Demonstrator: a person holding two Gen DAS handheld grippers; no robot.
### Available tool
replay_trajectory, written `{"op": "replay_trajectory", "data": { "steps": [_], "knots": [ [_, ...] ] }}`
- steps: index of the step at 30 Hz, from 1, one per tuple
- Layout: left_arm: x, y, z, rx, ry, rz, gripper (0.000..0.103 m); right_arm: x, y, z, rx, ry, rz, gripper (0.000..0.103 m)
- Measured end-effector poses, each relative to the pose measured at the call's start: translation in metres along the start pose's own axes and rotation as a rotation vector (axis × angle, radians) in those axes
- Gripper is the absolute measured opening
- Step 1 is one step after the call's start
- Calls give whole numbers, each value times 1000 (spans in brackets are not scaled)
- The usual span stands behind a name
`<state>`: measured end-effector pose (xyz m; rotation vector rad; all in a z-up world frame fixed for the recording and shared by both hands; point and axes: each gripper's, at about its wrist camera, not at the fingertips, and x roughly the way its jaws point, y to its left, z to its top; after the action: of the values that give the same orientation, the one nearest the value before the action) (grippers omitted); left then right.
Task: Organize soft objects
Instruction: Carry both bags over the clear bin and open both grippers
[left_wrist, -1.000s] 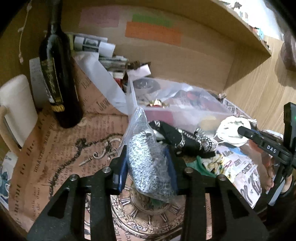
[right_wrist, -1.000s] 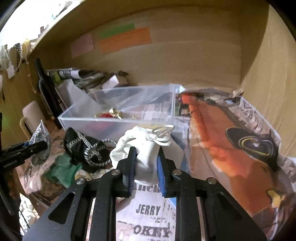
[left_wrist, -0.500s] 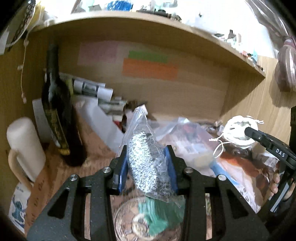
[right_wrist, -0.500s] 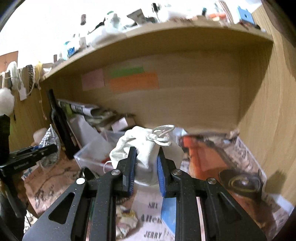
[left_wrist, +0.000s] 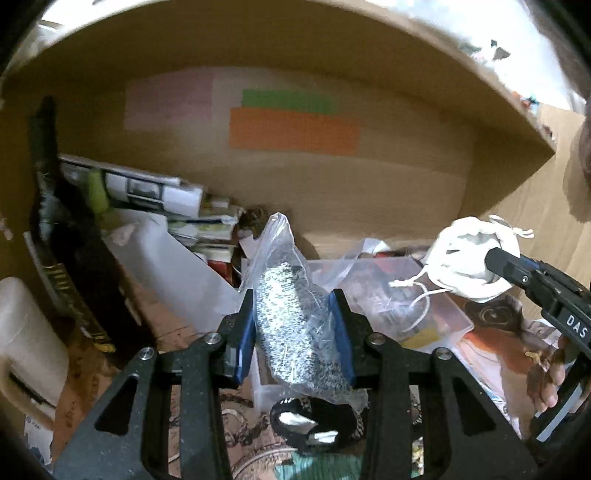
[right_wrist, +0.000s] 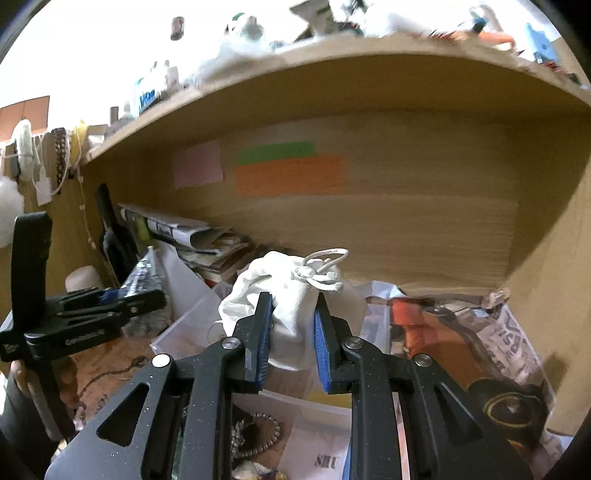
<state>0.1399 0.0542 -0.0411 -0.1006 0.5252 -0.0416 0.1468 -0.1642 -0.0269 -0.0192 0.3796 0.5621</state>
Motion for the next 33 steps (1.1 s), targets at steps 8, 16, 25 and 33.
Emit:
{"op": "replay_trajectory", "data": {
  "steps": [8,16,25,33],
  "knots": [
    [53,-11,0,51,117,-4,38,46,-1,-9,-13,113,7,19],
    [88,-24,0,91,192,-12,38,84,-5,-27,-21,241,-10,19],
    [107,-32,-3,115,255,7,38,99,-10,-37,-28,307,-40,20],
    [98,-29,0,105,225,7,59,103,-10,-36,-19,313,-55,40]
  ]
}}
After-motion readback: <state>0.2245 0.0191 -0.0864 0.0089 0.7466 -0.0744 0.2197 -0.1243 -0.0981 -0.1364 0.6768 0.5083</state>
